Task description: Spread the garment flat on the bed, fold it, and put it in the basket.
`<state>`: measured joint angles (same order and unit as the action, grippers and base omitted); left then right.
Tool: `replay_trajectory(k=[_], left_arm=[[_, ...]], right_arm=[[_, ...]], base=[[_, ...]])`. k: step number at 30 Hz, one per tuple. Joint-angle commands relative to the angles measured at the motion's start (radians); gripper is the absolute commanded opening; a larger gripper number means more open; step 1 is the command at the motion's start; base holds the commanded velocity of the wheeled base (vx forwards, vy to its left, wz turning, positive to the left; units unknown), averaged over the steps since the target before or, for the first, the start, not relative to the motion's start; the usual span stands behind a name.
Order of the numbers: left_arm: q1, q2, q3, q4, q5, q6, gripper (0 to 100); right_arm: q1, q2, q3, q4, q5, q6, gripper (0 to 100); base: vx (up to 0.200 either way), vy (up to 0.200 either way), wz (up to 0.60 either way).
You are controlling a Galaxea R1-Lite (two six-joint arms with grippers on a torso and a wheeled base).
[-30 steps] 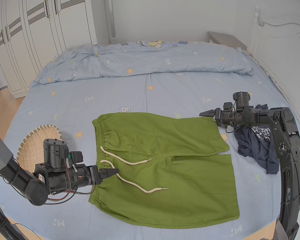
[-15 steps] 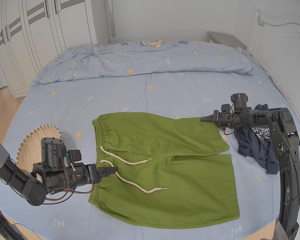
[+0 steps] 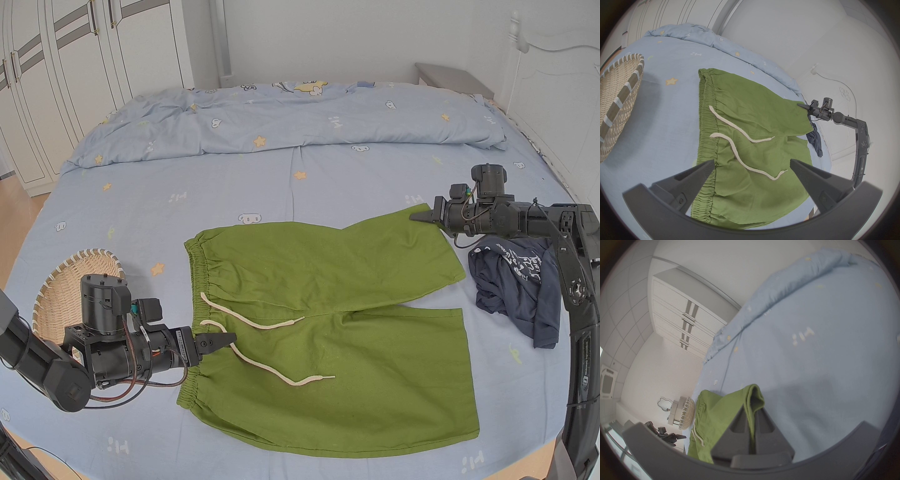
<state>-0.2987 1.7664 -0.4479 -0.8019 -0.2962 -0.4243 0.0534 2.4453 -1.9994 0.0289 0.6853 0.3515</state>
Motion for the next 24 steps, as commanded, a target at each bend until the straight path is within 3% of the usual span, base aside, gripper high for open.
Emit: replay_trajectory(k=[1, 7, 24], left_arm=[[0.001, -0.008, 0.0, 0.0, 0.0, 0.001, 100], [0.001, -0.008, 0.0, 0.0, 0.0, 0.001, 100], [0.003, -0.019, 0.0, 0.0, 0.002, 0.001, 100]], right_arm=[[0.002, -0.097, 0.068, -0.057, 0.0, -0.023, 0], [0.003, -0.121, 0.198, -0.179, -0.004, -0.039, 0], [-0.041, -0.127, 0.286, -0.184, -0.009, -0.042, 0]], base=[[0.0, 0.0, 0.0], [0.0, 0.0, 0.0], [0.0, 0.0, 0.0]])
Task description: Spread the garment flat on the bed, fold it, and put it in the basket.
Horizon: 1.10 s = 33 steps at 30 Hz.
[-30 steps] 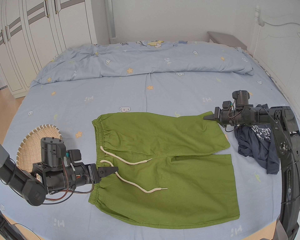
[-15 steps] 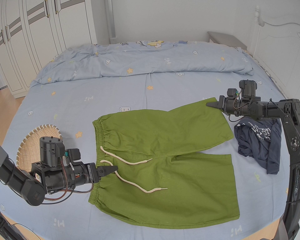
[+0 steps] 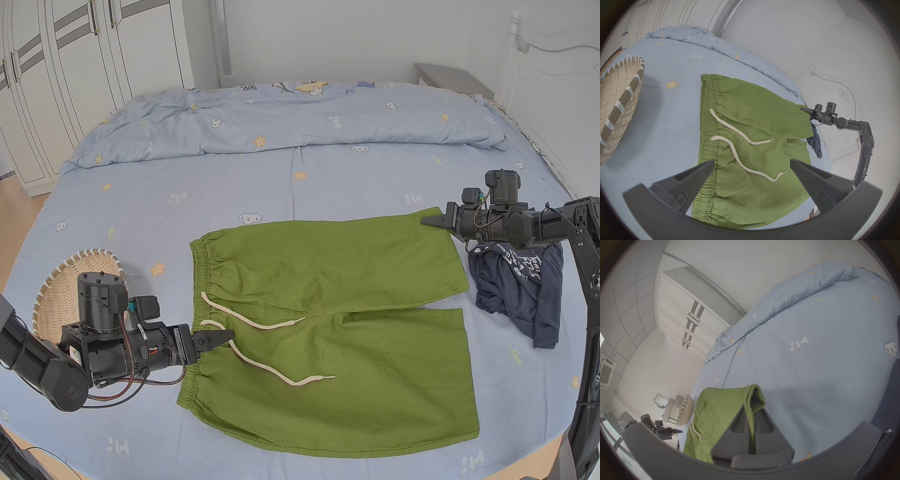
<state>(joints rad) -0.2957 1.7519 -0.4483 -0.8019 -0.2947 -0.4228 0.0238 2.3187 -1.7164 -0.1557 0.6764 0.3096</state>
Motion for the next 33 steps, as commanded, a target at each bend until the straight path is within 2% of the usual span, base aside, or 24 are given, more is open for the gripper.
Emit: replay_trajectory(k=[1, 4, 5, 18, 25, 33], left_arm=[[0.0, -0.008, 0.0, 0.0, 0.0, -0.001, 100], [-0.002, -0.009, 0.0, 0.001, 0.0, -0.001, 100], [0.0, -0.009, 0.0, 0.001, 0.0, -0.001, 100], [0.0, -0.012, -0.001, 0.001, 0.0, -0.002, 100], [0.0, -0.017, -0.001, 0.001, 0.0, -0.002, 100], [0.001, -0.023, -0.003, 0.001, 0.002, -0.002, 100]], right_arm=[[-0.013, 0.001, 0.003, 0.002, 0.0, 0.0, 0], [-0.015, 0.004, 0.0, 0.005, -0.001, 0.003, 0], [-0.015, 0.005, -0.002, 0.005, -0.004, 0.005, 100], [-0.038, 0.021, -0.011, 0.004, -0.003, 0.009, 100], [-0.025, 0.06, -0.069, 0.007, -0.003, 0.072, 100], [-0.022, 0.064, -0.078, 0.004, -0.004, 0.075, 100]], base=[[0.0, 0.0, 0.0], [0.0, 0.0, 0.0], [0.0, 0.0, 0.0], [0.0, 0.0, 0.0], [0.0, 0.0, 0.0], [0.0, 0.0, 0.0]])
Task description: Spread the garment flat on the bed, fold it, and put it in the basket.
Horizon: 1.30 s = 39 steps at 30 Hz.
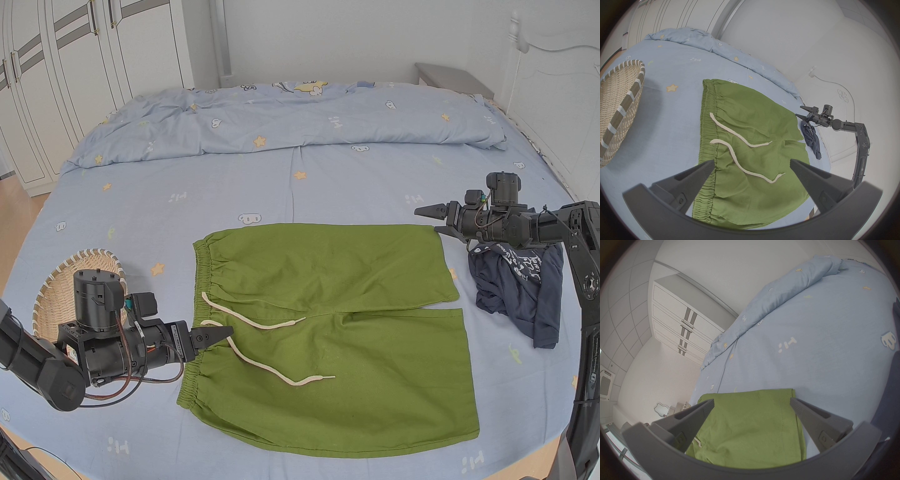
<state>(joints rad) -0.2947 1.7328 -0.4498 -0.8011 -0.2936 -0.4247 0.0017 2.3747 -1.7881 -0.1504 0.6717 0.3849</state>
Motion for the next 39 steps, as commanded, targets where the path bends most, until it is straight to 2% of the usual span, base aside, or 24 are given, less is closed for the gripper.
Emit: replay_trajectory(k=[1, 13, 23, 31, 39], left_arm=[[0.0, -0.009, -0.001, 0.0, 0.001, 0.0, 100], [0.0, -0.01, -0.003, 0.0, 0.001, 0.0, 100], [0.002, -0.009, -0.003, 0.0, 0.001, 0.0, 100], [0.005, -0.007, -0.006, 0.0, 0.001, 0.0, 100], [0.005, -0.009, -0.006, 0.0, 0.001, 0.0, 100]], right_arm=[[-0.002, 0.011, -0.014, 0.003, 0.0, 0.0, 100], [-0.028, 0.044, -0.039, 0.02, -0.021, -0.003, 100], [0.004, 0.055, -0.034, 0.028, -0.014, -0.011, 100], [0.04, 0.009, 0.059, 0.003, -0.012, -0.027, 100], [0.054, -0.068, 0.122, -0.083, -0.012, -0.018, 100]], base=[[0.0, 0.0, 0.0], [0.0, 0.0, 0.0], [0.0, 0.0, 0.0], [0.0, 0.0, 0.0], [0.0, 0.0, 0.0]])
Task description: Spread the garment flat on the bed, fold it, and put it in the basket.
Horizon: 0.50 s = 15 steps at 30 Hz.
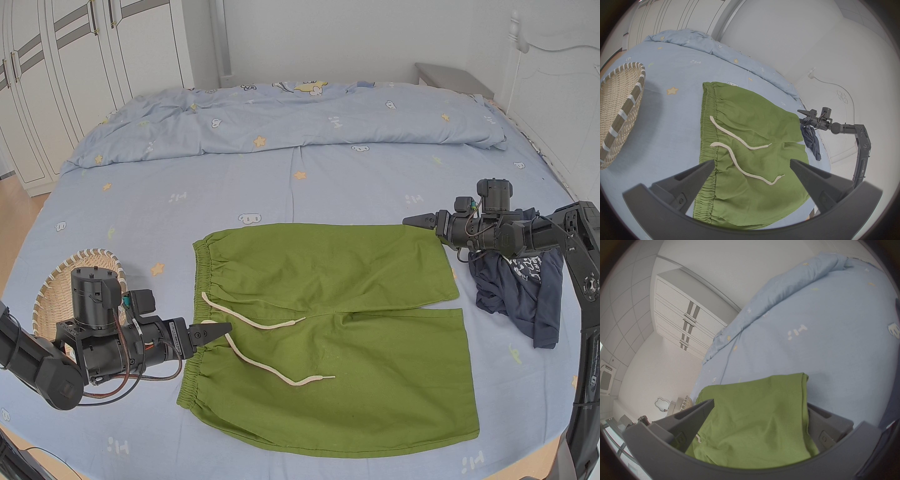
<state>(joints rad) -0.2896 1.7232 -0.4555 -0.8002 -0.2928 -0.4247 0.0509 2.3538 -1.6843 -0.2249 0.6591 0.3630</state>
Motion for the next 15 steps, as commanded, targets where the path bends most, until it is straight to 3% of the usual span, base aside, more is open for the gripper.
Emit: replay_trajectory(k=[1, 15], left_arm=[[0.0, 0.001, 0.0, -0.001, 0.0, 0.0, 100], [0.0, -0.005, 0.005, -0.001, 0.0, 0.001, 100]], right_arm=[[0.004, -0.053, 0.018, -0.008, 0.0, 0.004, 100], [0.007, -0.1, 0.071, -0.008, 0.004, 0.001, 100]], base=[[0.0, 0.0, 0.0], [0.0, 0.0, 0.0]])
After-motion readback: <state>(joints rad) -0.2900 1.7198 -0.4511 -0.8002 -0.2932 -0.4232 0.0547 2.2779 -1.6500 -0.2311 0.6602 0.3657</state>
